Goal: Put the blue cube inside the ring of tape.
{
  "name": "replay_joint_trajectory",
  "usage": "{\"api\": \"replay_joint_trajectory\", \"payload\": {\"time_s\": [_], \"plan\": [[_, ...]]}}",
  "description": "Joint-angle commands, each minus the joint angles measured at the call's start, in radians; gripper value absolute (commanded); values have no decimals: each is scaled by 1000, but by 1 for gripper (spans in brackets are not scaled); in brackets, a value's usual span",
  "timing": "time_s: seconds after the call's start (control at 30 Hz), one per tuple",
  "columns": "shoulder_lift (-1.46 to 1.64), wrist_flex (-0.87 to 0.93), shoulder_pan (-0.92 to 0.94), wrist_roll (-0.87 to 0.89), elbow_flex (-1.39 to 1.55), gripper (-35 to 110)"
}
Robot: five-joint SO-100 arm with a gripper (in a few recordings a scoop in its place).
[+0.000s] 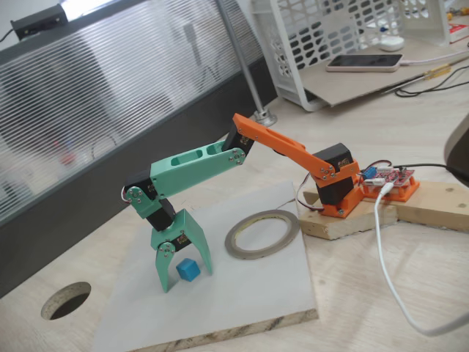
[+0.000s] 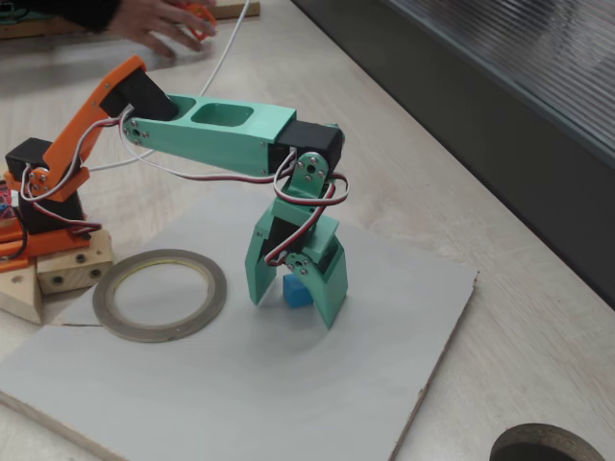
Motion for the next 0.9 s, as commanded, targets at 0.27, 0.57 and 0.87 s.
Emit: {"api": "replay_joint_trajectory", "payload": {"time_s": [0.27, 0.57, 0.87], "plan": [[84, 17, -8, 15, -3, 65], [127, 17, -8, 18, -3, 65], [127, 15, -8, 18, -5, 48]]}}
